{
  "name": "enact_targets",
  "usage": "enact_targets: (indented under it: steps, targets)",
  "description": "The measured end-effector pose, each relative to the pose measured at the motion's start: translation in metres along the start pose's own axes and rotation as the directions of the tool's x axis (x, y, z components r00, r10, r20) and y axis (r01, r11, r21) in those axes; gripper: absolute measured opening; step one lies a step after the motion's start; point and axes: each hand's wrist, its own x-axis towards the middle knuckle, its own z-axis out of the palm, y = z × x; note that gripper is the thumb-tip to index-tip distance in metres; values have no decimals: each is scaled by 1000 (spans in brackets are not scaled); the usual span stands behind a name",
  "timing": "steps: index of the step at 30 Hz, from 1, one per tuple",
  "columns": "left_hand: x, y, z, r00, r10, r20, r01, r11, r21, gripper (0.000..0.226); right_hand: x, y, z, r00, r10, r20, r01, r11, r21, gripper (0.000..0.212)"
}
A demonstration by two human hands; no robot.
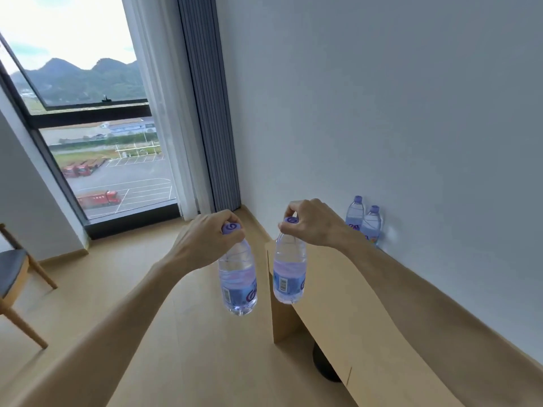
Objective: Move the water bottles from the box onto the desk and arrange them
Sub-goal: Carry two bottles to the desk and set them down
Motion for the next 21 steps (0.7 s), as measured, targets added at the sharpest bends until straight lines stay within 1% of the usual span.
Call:
enact_targets:
  steps: [5,9,13,18,21]
  targets:
    - [91,-16,47,984,133,120,-125,990,-70,14,48,48,-3,987,155,-48,-156,988,-11,19]
    - [162,-10,83,952,234,198,-212,969,-126,15,67,89,-9,943,311,-123,-310,950,29,19]
    - [219,13,124,893,338,297,-288,936,-200,14,67,133,-22,879,444,-172,-444,895,39,12]
    - [270,51,185,817,440,373,-360,894,-265,13,56,194,-36,793,581,-185,-594,804,-21,17]
    - [291,79,222,754,515,407,-431,856,-285,12,44,232,-43,740,641,-205,-659,751,-30,17]
